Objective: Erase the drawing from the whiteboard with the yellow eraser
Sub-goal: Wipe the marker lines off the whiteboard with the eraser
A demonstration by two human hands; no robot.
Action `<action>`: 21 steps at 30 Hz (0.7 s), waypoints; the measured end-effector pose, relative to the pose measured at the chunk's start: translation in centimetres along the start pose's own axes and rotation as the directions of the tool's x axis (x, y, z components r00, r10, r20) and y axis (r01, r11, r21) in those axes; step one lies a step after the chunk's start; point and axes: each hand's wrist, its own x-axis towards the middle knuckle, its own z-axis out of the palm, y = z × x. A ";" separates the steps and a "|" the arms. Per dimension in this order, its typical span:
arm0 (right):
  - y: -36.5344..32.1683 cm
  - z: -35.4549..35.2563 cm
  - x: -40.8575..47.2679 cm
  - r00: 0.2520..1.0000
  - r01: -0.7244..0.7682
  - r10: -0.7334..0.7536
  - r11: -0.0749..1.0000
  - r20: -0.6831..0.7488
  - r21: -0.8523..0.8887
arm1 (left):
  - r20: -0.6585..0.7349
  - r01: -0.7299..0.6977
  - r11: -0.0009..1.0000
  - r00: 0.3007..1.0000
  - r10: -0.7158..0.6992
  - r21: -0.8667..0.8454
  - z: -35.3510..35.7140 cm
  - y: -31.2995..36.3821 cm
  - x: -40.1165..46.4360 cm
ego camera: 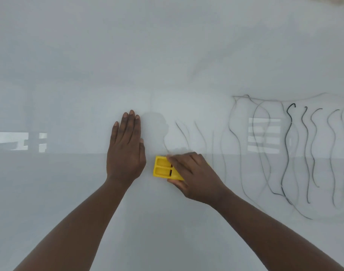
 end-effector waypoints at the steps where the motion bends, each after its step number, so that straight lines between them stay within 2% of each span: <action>1: 0.6 -0.3 1.5 0.998 -0.045 0.045 0.999 -0.038 -0.001 | -0.018 0.004 0.999 1.000 -0.004 -0.039 -0.1 0.1 0.1; 4: 2.3 -1.0 5.7 0.977 -0.157 0.152 0.987 -0.147 -0.024 | -0.046 0.024 0.997 0.999 -0.028 -0.073 -0.5 0.2 0.3; 7: 4.6 -2.0 8.5 0.931 -0.285 0.268 0.958 -0.248 -0.036 | -0.021 0.054 0.998 0.998 -0.054 0.022 -0.9 0.1 0.5; 11: 8.5 -3.4 8.5 0.788 -0.521 0.489 0.854 -0.375 0.018 | 0.057 0.058 0.990 0.996 -0.066 0.128 -1.4 -1.1 0.5; 14: 11.9 -4.5 6.9 0.682 -0.640 0.587 0.768 -0.436 0.033 | 0.084 0.043 0.987 0.995 -0.056 0.157 -1.4 -1.4 0.4; 17: 15.2 -5.8 4.8 0.606 -0.725 0.674 0.687 -0.423 0.057 | 0.070 0.044 0.989 0.996 -0.054 0.143 -1.2 -0.2 1.1; 21: 19.2 -8.1 1.5 0.492 -0.817 0.766 0.571 -0.414 0.085 | 0.047 -0.030 0.996 0.999 0.026 0.084 -0.2 4.1 4.3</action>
